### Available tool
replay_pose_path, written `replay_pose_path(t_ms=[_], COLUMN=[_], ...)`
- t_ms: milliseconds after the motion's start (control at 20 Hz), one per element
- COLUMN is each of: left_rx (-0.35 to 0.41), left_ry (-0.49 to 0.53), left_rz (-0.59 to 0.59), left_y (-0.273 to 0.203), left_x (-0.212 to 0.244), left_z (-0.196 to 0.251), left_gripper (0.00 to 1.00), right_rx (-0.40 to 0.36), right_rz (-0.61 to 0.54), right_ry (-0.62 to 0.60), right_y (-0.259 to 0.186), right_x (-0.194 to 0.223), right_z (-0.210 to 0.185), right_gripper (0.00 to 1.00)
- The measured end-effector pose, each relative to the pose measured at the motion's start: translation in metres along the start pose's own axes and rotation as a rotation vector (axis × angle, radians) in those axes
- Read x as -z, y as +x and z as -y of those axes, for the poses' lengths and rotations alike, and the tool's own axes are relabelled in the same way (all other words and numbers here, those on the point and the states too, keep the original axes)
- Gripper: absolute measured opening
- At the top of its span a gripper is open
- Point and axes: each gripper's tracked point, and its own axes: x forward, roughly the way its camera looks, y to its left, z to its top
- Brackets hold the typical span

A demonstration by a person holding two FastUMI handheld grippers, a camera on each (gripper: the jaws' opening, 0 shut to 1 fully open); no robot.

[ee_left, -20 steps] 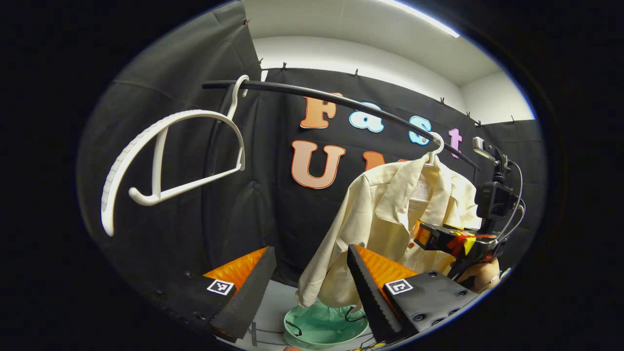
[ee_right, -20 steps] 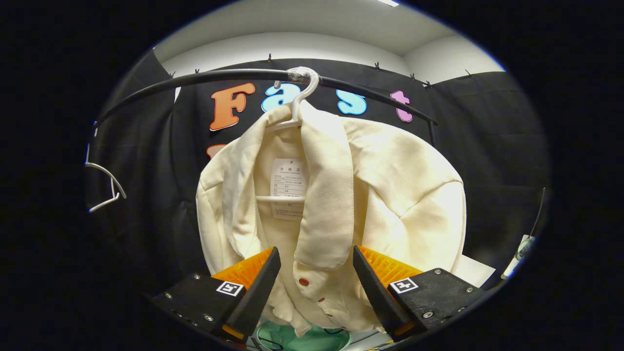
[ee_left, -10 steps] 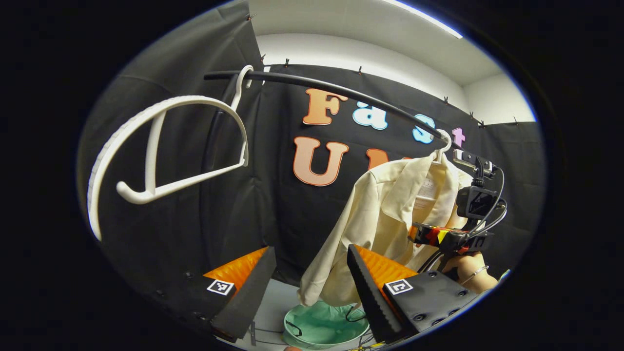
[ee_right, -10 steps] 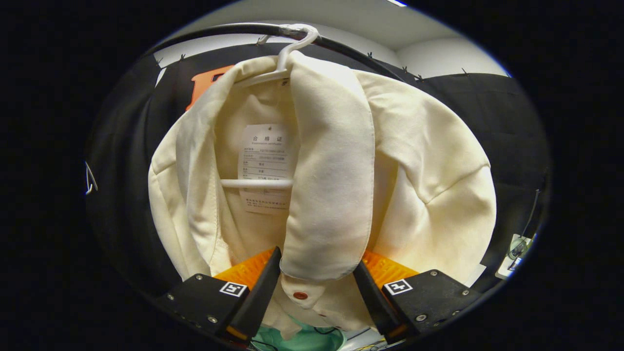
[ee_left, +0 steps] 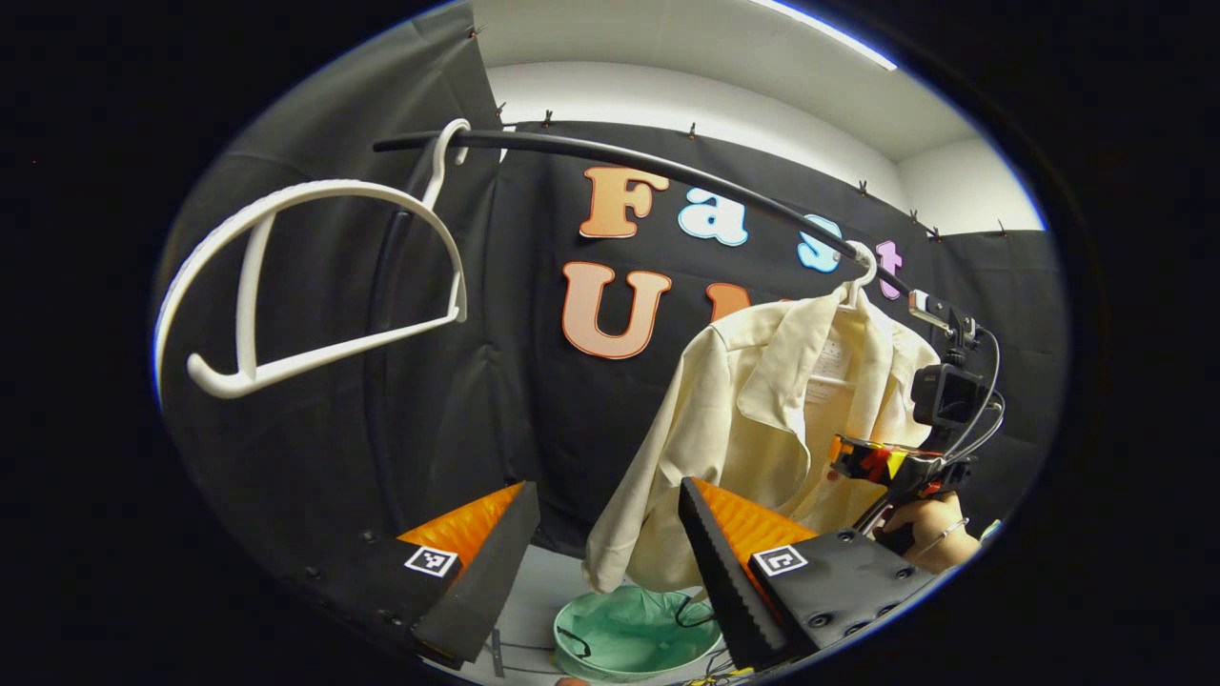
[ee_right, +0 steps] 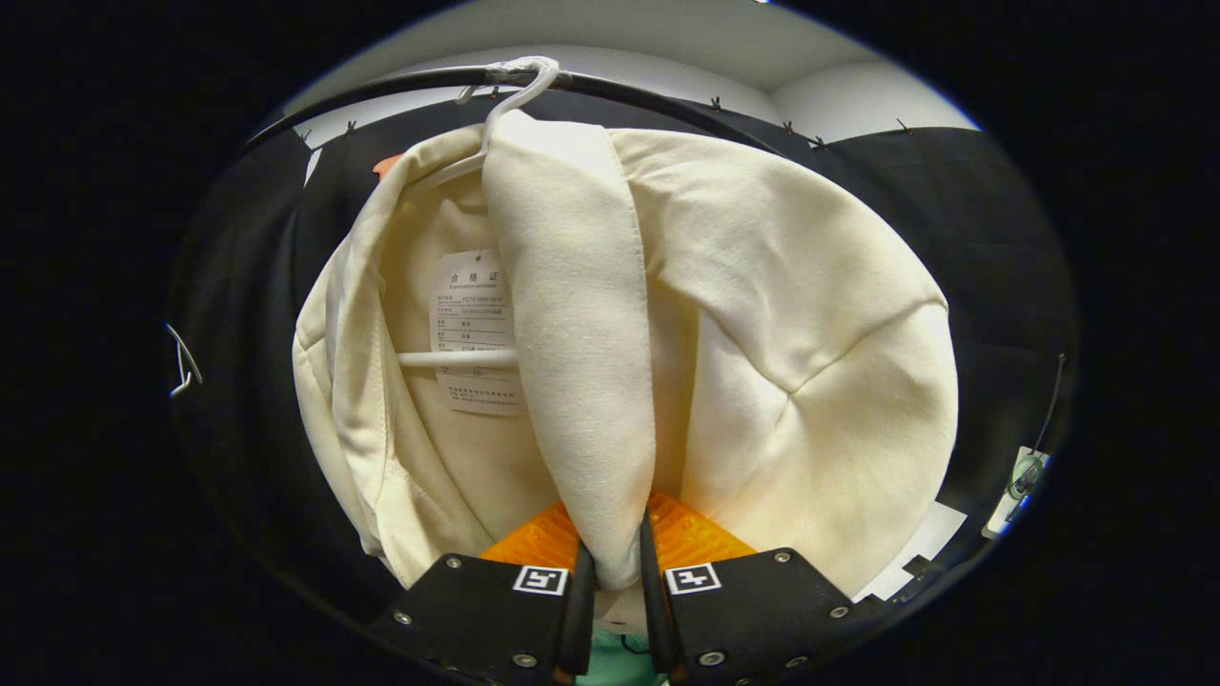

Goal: Grasp the clothes on the hanger with both hands and then place them into the laundry hamper below.

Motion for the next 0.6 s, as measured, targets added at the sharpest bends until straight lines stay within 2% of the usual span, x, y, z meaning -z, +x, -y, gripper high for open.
replay_pose_path(t_ms=[100, 600], left_rx=[0.012, 0.108], left_ry=[0.013, 0.046], left_rz=[-0.001, 0.005], left_y=[0.005, 0.025], left_x=[-0.001, -0.005], left_z=[0.008, 0.062], left_gripper=[0.97, 0.96], right_rx=[-0.033, -0.115], right_rz=[-0.003, 0.014], right_ry=[-0.001, 0.016], right_y=[-0.006, -0.044], right_x=[0.0, -0.016], right_z=[0.0, 0.02], right_gripper=[0.16, 0.09])
